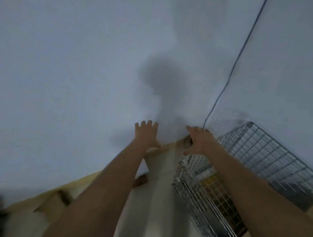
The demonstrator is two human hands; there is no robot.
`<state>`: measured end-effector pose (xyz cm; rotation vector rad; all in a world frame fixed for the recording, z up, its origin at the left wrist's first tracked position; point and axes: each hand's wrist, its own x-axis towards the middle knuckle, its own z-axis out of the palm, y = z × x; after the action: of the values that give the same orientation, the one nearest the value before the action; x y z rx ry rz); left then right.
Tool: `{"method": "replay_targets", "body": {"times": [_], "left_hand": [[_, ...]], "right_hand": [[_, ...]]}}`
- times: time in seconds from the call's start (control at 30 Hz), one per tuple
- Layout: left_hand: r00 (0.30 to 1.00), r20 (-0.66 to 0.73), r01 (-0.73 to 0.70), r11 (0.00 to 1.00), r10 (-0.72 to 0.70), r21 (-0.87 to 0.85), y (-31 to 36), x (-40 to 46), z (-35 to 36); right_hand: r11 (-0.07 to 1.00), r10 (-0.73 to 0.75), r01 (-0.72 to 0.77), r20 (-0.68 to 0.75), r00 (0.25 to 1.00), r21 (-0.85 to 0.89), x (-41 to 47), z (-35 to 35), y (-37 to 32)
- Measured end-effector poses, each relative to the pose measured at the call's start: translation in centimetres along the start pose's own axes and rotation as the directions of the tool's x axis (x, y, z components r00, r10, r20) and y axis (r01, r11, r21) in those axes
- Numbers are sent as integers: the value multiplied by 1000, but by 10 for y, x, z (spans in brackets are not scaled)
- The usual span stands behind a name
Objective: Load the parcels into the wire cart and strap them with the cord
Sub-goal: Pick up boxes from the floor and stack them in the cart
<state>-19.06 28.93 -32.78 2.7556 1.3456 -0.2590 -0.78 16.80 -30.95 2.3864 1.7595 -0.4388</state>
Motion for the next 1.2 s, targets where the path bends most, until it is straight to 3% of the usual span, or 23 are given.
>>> {"method": "replay_targets", "body": {"times": [0.2, 0.37, 0.7, 0.87, 1.0, 1.2], "left_hand": [[981, 95, 169, 985, -167, -17, -186, -48, 19], [969, 140, 203, 979, -201, 1, -275, -68, 55], [955, 232, 203, 977, -182, -68, -294, -31, 133], [907, 339, 297, 950, -249, -98, -298, 11, 184], [853, 425, 384, 916, -303, -117, -296, 49, 250], [818, 512, 366, 924, -261, -114, -284, 113, 375]], "right_hand": [[989, -122, 127, 60, 991, -79, 51, 3, -148], [980, -136, 153, 135, 981, -124, 81, 23, -220], [967, -128, 181, 274, 953, -179, 155, 82, -250], [959, -80, 179, 394, 916, -220, 225, 125, -243], [947, -126, 240, 441, 889, -213, 290, 178, -227], [931, -160, 289, 463, 872, -223, 372, 295, -207]]}}
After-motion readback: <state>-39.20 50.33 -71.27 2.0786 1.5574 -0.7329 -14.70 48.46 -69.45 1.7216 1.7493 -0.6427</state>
